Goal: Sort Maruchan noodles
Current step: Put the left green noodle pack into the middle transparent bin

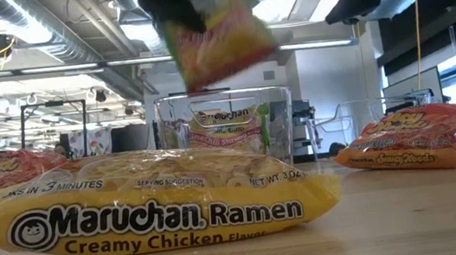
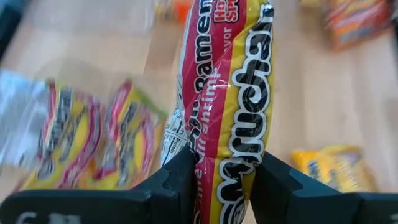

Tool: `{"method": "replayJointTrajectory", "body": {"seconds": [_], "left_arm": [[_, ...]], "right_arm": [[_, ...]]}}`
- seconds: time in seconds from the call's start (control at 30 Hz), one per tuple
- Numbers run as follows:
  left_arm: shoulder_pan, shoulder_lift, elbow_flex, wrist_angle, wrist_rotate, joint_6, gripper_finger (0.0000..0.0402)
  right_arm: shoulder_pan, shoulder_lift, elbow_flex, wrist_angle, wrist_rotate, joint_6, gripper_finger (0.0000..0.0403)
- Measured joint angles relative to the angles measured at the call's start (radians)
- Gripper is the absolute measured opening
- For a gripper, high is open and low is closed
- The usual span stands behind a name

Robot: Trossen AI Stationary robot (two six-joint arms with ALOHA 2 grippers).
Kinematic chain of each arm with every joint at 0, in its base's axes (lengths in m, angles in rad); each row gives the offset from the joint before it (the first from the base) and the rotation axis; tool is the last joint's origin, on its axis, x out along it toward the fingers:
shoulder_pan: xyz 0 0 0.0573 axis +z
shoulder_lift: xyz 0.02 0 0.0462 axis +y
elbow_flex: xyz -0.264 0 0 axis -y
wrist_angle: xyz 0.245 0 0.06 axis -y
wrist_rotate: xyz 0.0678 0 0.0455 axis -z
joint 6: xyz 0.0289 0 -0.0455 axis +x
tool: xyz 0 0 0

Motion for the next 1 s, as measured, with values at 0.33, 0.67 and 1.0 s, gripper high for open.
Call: {"method": "replayJointTrajectory", "body": {"seconds": [0.33, 0.67, 1.0], "left_arm": [[0.057, 0.112, 0.000, -0.039, -0.005, 0.045, 0.0111], [0.088, 0.239, 0.000, -0.032, -0.007, 0.049, 0.0111], [0.088, 0.290, 0.001, -0.015, -0.039, 0.048, 0.0134]], "right_arm": [[0.042, 0.007, 0.000, -0.012, 0.093, -0.001, 0.0243], [0.042, 0.020, -0.002, -0.011, 0.093, -0.002, 0.0243], [0.041, 0.043, -0.002, -0.004, 0.093, -0.001, 0.0243]]}}
